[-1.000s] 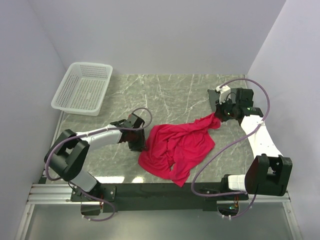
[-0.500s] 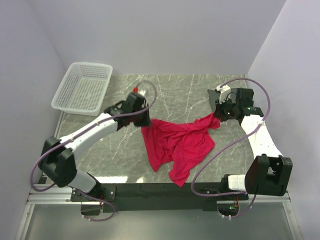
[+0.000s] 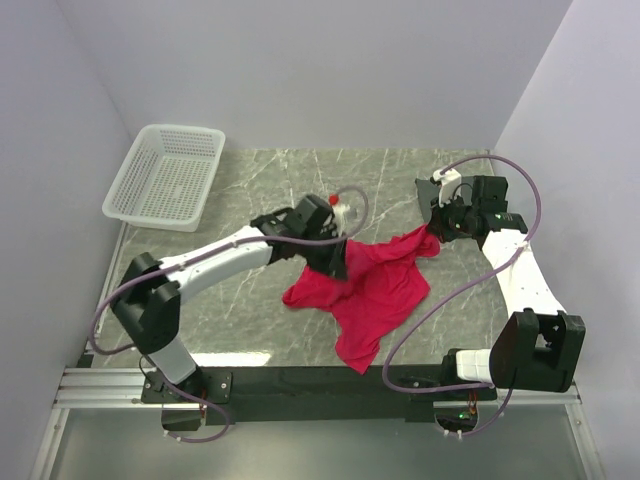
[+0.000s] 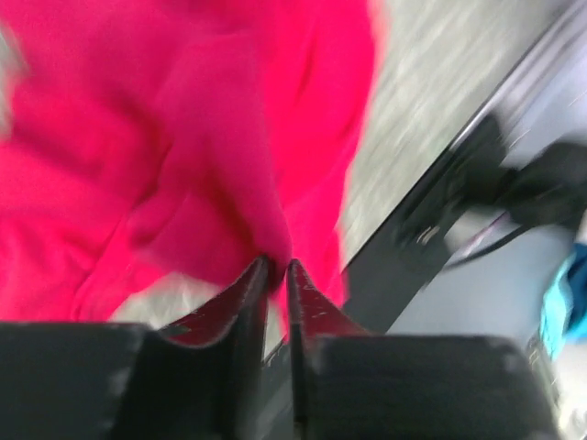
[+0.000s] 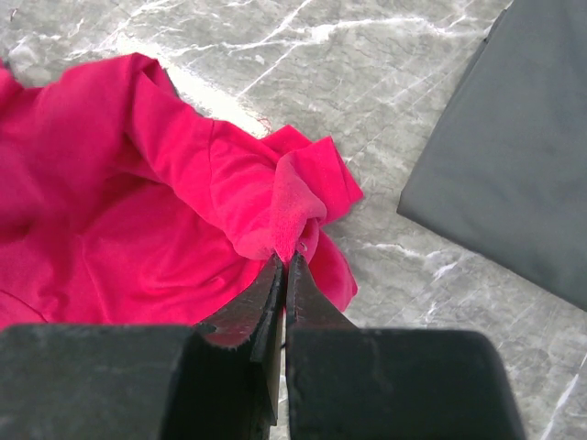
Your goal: Fold and stack the t-shirts
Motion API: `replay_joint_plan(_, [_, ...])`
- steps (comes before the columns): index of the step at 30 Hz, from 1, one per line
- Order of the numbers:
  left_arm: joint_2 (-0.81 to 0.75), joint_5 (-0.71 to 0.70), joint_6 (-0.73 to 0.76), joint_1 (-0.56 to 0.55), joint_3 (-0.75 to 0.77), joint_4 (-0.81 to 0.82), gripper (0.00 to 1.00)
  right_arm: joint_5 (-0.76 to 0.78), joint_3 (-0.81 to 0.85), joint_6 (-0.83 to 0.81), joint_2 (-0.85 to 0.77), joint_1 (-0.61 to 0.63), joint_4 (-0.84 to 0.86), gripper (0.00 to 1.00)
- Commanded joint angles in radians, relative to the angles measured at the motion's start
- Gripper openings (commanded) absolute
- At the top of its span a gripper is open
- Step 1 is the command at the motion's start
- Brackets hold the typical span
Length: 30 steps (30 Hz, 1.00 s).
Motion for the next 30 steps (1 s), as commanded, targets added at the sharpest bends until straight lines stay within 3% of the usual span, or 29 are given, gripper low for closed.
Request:
replay_joint_plan(1, [-0.003, 0.034, 0.041, -0.023, -0.033, -0.086, 0.24, -0.012, 0.005, 0.007, -0.026, -0.009, 0.008, 0.0])
replay_joint_plan(9, [-0.175, -0.205, 0.06, -0.006, -0.067, -0.062, 0.57, -0.026, 0.01, 0.012, -0.007, -0.008, 0.008, 0.0])
replay_joint_plan(15, [-0.117, -0.069, 0.152, 0.014, -0.063, 0.023, 0.7, -0.041, 0.008, 0.016, 0.008, -0.006, -0.005, 0.0])
replay_joint_plan(21, [0.053, -0.009, 0.124, -0.009, 0.052, 0.023, 0.7, -0.046, -0.002, 0.015, 0.007, -0.006, -0.008, 0.0])
replay_joint_plan(30, [0.205, 0.023, 0.08, -0.024, 0.083, 0.083, 0.65, -0.047, -0.03, 0.018, -0.003, -0.006, -0.003, 0.0])
